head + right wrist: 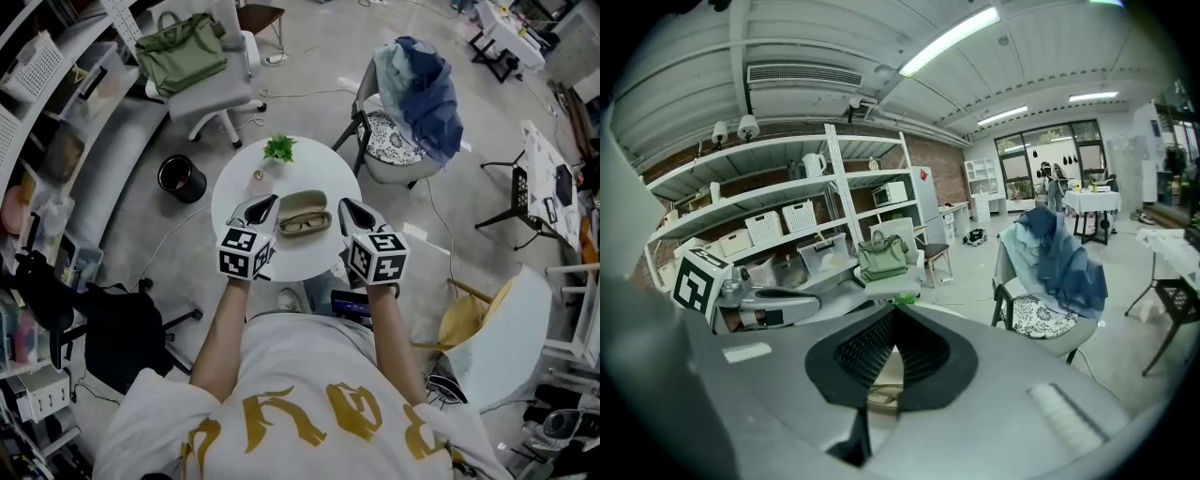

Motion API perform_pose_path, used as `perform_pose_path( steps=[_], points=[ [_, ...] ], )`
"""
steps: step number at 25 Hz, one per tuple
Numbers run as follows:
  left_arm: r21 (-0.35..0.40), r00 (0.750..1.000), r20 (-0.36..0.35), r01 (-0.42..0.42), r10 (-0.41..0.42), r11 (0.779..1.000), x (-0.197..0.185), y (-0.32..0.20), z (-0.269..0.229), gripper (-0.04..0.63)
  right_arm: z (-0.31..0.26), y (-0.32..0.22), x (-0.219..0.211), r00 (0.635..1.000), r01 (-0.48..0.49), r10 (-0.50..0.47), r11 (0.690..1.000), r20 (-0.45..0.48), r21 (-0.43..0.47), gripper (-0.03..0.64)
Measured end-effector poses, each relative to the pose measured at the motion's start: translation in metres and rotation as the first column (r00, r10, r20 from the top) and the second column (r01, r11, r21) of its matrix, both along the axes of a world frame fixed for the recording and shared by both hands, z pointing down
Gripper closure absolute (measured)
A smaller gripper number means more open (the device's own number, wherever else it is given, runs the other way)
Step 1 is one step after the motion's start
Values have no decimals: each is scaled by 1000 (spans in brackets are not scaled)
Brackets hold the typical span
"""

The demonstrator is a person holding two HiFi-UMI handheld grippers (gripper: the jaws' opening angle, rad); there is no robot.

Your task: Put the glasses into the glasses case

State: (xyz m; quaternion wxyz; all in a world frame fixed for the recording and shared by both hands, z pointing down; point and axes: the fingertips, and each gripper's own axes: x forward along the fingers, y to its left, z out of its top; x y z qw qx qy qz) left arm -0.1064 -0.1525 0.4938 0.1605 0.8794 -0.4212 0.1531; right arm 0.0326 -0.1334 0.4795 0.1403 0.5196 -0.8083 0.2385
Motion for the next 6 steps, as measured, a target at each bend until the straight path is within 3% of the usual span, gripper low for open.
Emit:
perform_pose_path(
  steps=[6],
  points=[
    [-11,1000,-5,13,-13,1000,-9,-1,4,595,-1,-3,-4,1000,2,-2,1000,3,1,599]
  ],
)
